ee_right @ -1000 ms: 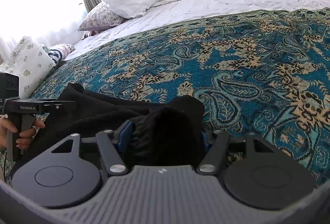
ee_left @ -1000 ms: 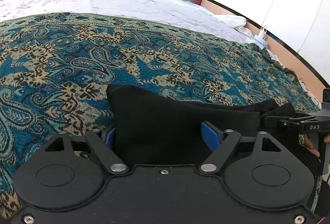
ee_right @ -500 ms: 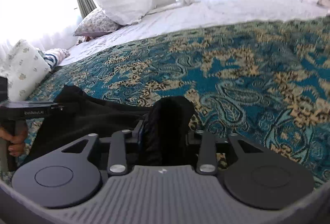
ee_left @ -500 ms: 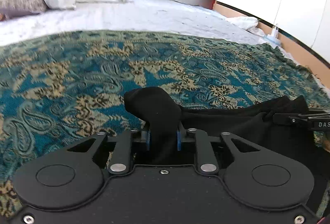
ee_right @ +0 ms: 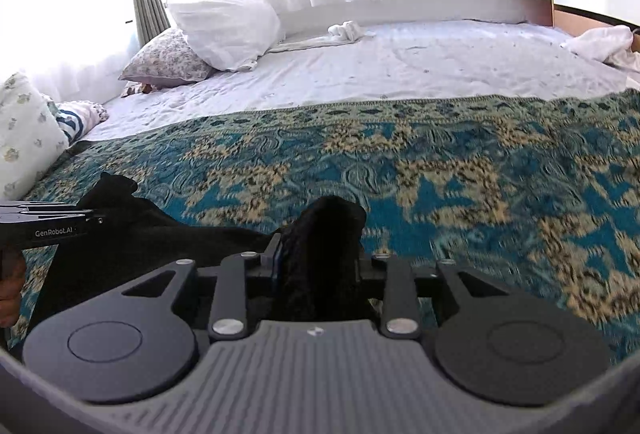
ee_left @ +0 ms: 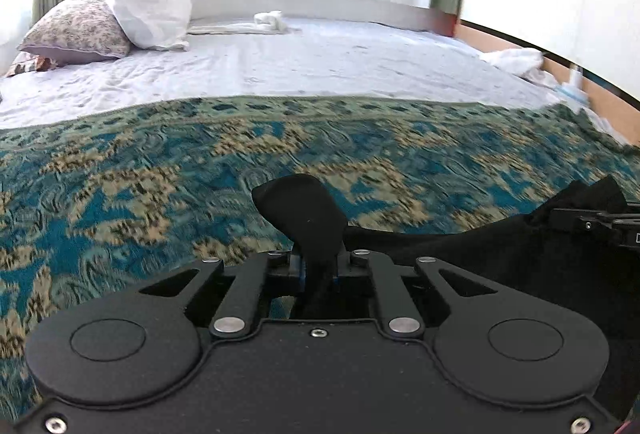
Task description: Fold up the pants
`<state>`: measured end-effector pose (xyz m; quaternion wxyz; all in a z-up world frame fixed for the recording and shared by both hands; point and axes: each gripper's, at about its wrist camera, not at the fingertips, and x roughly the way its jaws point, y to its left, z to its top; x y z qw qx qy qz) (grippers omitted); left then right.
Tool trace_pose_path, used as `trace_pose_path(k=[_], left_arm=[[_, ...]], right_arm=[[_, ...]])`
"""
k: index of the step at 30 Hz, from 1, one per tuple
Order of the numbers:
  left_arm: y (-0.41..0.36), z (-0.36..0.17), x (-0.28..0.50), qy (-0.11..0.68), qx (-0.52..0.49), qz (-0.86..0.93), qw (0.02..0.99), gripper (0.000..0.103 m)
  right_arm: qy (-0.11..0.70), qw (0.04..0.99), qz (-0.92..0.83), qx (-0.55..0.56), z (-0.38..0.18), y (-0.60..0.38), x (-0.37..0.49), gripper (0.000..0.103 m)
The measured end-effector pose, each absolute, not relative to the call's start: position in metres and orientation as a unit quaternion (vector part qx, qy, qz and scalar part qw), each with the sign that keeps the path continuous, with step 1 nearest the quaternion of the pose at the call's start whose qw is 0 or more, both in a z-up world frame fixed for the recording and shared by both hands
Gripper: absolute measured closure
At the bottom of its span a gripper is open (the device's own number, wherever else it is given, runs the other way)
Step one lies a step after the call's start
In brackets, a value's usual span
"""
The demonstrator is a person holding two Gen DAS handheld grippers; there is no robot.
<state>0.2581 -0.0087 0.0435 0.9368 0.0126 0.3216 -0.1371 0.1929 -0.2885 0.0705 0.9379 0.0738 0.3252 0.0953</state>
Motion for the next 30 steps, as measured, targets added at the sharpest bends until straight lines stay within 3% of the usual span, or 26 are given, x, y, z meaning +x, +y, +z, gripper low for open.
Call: trace_pose_path(k=[19, 22, 23, 24, 30], left_arm=[[0.002, 0.014, 0.345, 0.320, 0.037, -0.083, 0.943, 0.089], [0.003, 0.009, 0.345, 0.317, 0.047, -0.082, 0.944, 0.079], [0.003, 0.009, 0.345, 0.318, 0.049, -0.073, 0.944, 0.068], [0.002, 0.012, 0.343, 0.318, 0.052, -0.058, 0.945, 0.058], [0.004, 0.032, 0.319, 0.315, 0.052, -0.029, 0.947, 0.044]], right_arm=[[0.353, 0.930, 0.085, 0.059, 0.053, -0.262, 0.299, 0.066], [0.372, 0.922, 0.078, 0.077, 0.044, -0.272, 0.306, 0.053], [0.381, 0.918, 0.067, 0.081, 0.041, -0.275, 0.308, 0.031], [0.387, 0.916, 0.058, 0.090, 0.040, -0.279, 0.309, 0.022], [0.365, 0.912, 0.047, 0.180, 0.055, -0.319, 0.279, 0.012]])
